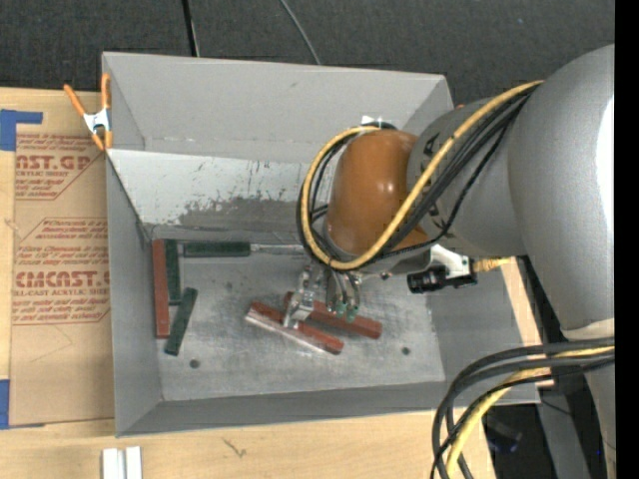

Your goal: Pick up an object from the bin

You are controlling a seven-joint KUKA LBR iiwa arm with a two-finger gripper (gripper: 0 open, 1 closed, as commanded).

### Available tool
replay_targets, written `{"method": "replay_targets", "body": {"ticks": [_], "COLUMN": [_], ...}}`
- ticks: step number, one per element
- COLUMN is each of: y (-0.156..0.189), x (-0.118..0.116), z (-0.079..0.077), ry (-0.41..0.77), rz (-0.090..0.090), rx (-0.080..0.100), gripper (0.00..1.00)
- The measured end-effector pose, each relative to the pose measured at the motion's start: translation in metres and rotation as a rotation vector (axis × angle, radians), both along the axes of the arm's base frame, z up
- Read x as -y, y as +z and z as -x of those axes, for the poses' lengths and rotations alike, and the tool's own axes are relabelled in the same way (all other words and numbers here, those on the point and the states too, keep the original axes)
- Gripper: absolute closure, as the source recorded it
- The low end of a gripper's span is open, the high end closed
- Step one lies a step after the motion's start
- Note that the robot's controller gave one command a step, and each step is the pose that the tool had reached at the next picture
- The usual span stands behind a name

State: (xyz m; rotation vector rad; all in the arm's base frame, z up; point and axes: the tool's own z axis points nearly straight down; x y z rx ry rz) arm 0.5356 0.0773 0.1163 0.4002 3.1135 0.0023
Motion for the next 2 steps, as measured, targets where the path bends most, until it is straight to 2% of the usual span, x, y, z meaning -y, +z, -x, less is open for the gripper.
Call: {"method": "replay_targets", "body": {"ticks": [1, 2], "y": [0.0047, 0.0133], "x": [-0.0002, 0.0], "z": [0.0001, 0.0021], "ry": [0.0, 0.0], "rz": [0.0, 0.001], "rx": [0.0, -0.009], "gripper": [1.0, 1.0]}}
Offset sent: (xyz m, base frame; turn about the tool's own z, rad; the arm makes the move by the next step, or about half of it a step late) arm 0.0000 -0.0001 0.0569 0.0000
